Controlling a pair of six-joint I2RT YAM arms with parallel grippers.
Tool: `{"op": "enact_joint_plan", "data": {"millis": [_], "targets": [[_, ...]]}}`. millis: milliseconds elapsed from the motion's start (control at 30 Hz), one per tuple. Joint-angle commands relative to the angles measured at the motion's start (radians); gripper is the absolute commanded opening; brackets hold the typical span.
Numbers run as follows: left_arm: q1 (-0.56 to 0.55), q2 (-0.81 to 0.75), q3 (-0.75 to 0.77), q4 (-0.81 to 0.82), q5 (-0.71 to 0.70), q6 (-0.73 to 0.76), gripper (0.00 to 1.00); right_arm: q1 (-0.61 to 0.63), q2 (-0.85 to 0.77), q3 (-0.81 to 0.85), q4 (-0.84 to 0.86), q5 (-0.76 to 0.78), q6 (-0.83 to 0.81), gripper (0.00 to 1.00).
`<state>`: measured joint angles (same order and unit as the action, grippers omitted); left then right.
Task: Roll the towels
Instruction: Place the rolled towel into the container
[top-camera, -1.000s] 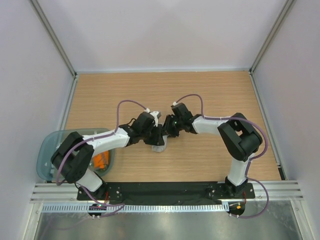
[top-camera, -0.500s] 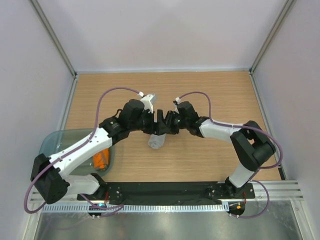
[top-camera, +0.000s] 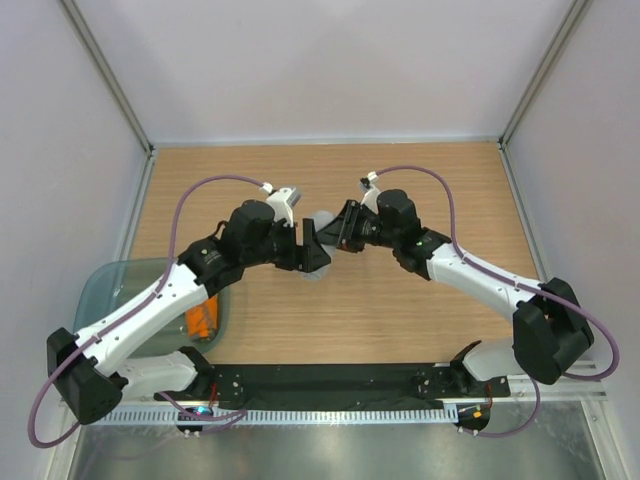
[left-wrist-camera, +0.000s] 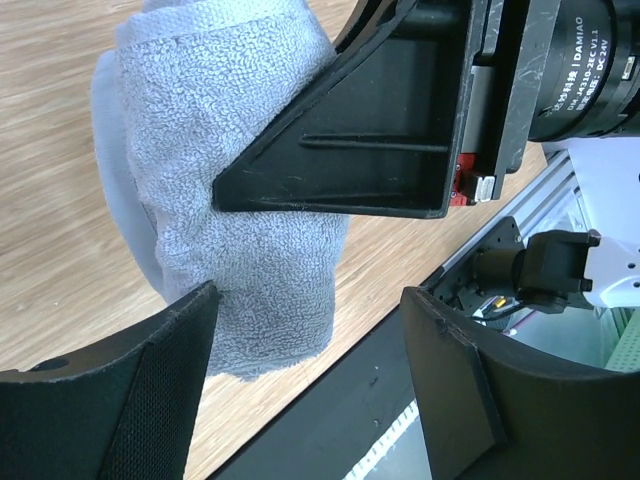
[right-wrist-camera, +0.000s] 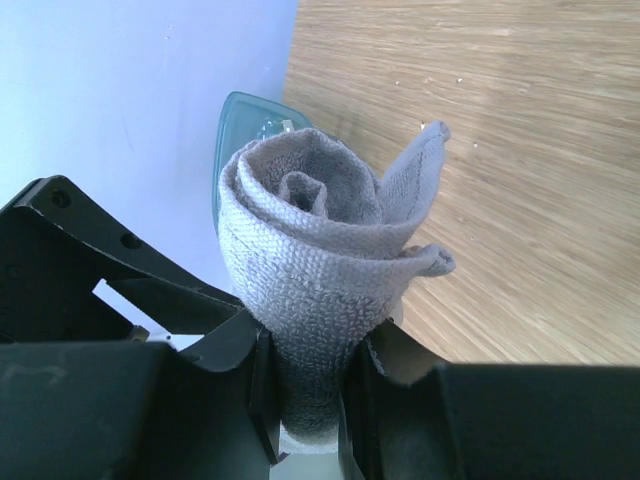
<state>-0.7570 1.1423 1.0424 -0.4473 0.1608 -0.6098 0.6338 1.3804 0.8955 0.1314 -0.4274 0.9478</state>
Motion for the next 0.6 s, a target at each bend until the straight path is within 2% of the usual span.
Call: {"op": "enact_joint_plan", "data": {"millis": [0, 100, 267, 300, 367, 500, 567], "targets": [[0.004, -0.004, 0.005, -0.036, 0.029, 0.008, 0.76, 0.0, -0.038, 0.078, -0.033, -0.037, 0.037, 0.01], [-0.027, -0.007, 0.008, -0.037, 0.011, 0.024, 0.84, -0.002, -0.027, 0.121, -0.088, -0.034, 0.051, 0.01], [-0.111, 0.034, 0.062, -0.106, -0.111, 0.057, 0.9, 0.0, -0.011, 0.152, -0.125, -0.033, 0.063, 0.01], [-0.146, 0.046, 0.077, -0.125, -0.212, 0.064, 0.9, -0.002, -0.006, 0.154, -0.125, -0.039, 0.069, 0.01], [-0.18, 0.082, 0.111, -0.181, -0.297, 0.071, 0.9, 0.0, -0.004, 0.163, -0.154, -0.045, 0.078, 0.01], [-0.238, 0.137, 0.18, -0.295, -0.583, 0.047, 0.87, 0.003, 0.0, 0.175, -0.179, -0.054, 0.086, 0.01], [-0.252, 0.163, 0.192, -0.34, -0.622, 0.051, 0.86, 0.003, 0.005, 0.178, -0.184, -0.063, 0.095, 0.01]]}}
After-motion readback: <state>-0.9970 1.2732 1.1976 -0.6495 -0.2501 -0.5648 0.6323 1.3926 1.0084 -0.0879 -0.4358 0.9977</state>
